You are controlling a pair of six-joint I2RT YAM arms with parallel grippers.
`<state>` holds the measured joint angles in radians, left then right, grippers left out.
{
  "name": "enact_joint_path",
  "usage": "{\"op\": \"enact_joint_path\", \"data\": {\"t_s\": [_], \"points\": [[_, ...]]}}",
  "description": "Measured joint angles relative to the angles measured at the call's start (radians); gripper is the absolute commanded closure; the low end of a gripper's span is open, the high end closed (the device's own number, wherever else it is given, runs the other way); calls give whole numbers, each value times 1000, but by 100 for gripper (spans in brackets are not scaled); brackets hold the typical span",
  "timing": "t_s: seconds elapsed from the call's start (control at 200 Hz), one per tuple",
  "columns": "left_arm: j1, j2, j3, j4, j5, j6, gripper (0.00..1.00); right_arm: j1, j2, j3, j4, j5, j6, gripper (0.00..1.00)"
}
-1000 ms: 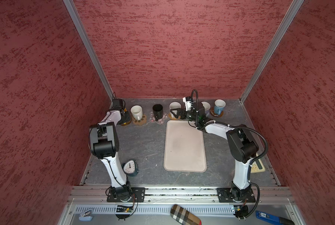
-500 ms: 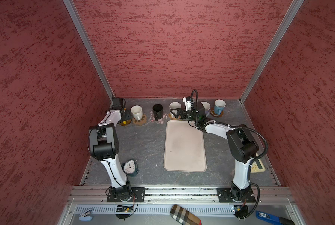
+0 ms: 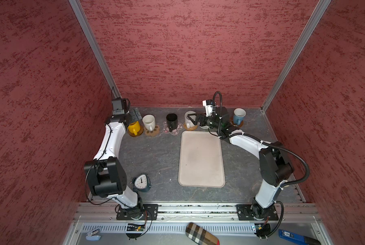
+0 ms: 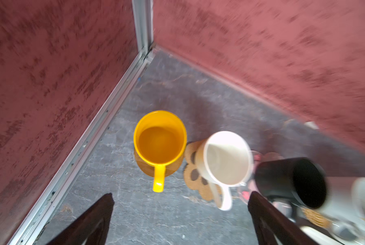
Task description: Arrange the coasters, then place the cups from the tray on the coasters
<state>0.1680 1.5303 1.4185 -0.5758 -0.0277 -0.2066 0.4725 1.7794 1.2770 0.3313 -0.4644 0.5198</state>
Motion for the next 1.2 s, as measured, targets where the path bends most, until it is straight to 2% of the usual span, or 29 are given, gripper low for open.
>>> {"op": "enact_joint_path", "data": {"t_s": [0.23, 0.536, 0.711, 0.897, 1.102, 1.202], "points": [[-34, -201, -104, 0, 82, -41, 0, 2, -164, -88, -83, 20, 11, 1], [-206, -401, -333, 74, 111, -86, 0, 3, -485, -288, -196, 160, -24, 1], [-266, -465, -495, 195, 103, -98, 0, 1, -566, -407, -255, 316, -83, 1], [-280, -465, -614, 263, 72, -128, 0, -5, -665, -591, -271, 520, -189, 1], [-281, -459, -659, 336, 119, -125, 0, -5, -755, -797, -156, 769, -322, 1], [-281, -447, -661, 372, 153, -100, 0, -6, -758, -843, -129, 843, -370, 1]]}}
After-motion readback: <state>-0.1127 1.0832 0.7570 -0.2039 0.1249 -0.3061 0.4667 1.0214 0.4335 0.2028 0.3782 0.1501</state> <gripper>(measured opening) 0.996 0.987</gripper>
